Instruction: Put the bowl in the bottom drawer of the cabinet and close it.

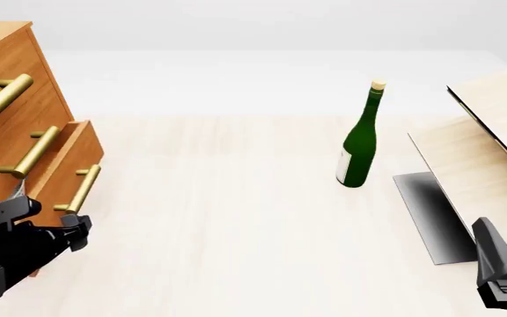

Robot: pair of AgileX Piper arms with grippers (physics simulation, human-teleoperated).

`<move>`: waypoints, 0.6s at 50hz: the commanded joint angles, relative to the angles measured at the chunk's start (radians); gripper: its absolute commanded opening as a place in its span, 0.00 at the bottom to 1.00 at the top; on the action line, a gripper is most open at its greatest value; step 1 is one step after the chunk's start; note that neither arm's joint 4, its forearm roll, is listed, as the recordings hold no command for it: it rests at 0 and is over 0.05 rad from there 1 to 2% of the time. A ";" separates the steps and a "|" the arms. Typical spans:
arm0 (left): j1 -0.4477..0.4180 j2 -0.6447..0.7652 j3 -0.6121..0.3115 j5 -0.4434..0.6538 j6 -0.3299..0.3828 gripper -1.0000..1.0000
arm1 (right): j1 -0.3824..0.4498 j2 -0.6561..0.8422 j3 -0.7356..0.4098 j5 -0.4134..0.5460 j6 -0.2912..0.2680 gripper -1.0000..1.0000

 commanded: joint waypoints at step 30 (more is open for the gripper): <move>0.190 0.005 0.019 -0.037 0.079 1.00 | 0.000 0.000 0.000 0.000 0.000 1.00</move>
